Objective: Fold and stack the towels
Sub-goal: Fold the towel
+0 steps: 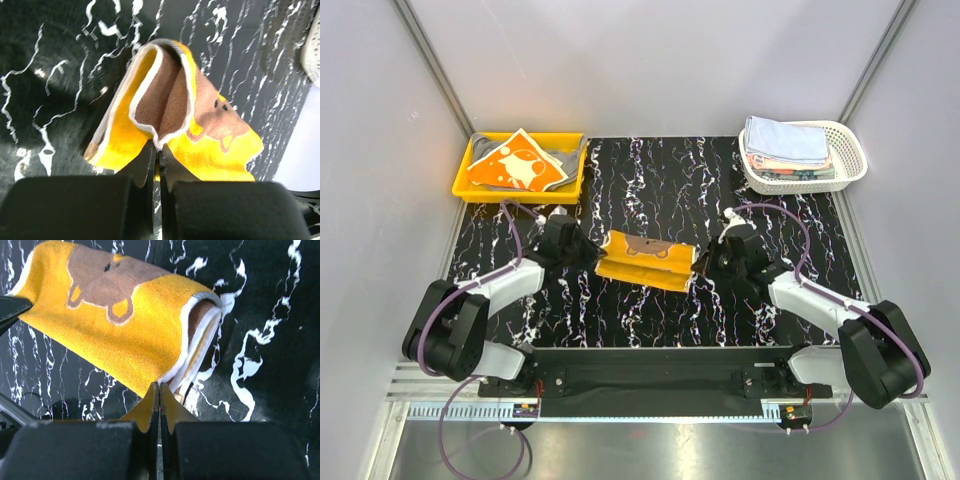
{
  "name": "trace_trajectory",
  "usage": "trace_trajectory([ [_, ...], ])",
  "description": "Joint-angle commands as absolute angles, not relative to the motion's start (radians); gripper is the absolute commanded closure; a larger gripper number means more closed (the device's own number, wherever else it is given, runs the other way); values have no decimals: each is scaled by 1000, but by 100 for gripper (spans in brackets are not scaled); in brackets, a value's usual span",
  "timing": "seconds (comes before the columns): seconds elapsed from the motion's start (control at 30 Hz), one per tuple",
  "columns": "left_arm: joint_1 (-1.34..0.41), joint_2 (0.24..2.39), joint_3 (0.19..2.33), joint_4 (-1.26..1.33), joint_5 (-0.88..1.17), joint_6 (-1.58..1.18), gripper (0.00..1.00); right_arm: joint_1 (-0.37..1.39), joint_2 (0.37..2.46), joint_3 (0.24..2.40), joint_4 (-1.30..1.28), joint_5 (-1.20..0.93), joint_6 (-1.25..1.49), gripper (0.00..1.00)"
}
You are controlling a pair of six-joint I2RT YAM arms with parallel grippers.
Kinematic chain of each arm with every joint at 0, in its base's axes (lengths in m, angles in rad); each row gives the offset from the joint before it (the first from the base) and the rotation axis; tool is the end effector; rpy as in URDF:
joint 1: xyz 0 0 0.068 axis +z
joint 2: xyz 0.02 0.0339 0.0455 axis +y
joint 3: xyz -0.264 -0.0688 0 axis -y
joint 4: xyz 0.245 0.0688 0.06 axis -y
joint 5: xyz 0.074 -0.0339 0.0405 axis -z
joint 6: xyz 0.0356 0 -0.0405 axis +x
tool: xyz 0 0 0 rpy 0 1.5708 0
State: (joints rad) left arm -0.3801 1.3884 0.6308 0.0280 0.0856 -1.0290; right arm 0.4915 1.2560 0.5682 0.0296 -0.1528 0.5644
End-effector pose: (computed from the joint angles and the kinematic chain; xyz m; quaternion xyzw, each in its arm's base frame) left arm 0.2523 -0.1041 0.1754 -0.2742 0.8700 -0.2940 0.2855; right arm 0.2196 0.1237 0.1886 -0.0010 0.8957 0.2805 0.3450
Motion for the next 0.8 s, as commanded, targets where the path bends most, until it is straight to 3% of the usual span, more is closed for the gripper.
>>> trace_trajectory([
  [0.0, -387, 1361, 586, 83, 37, -1038, 100, 511, 1255, 535, 72, -166, 586, 99],
  [0.47, -402, 1368, 508, 147, 34, -1063, 99, 552, 1275, 457, 146, -175, 627, 96],
  [0.57, -403, 1356, 500, 147, 38, -1066, 91, 557, 1264, 453, 135, -176, 627, 89],
  [0.63, -405, 1339, 497, 144, 41, -1063, 78, 557, 1247, 456, 118, -173, 624, 80],
  [0.77, -405, 1257, 518, 69, 38, -1034, 74, 557, 1143, 486, -1, -140, 611, 73],
])
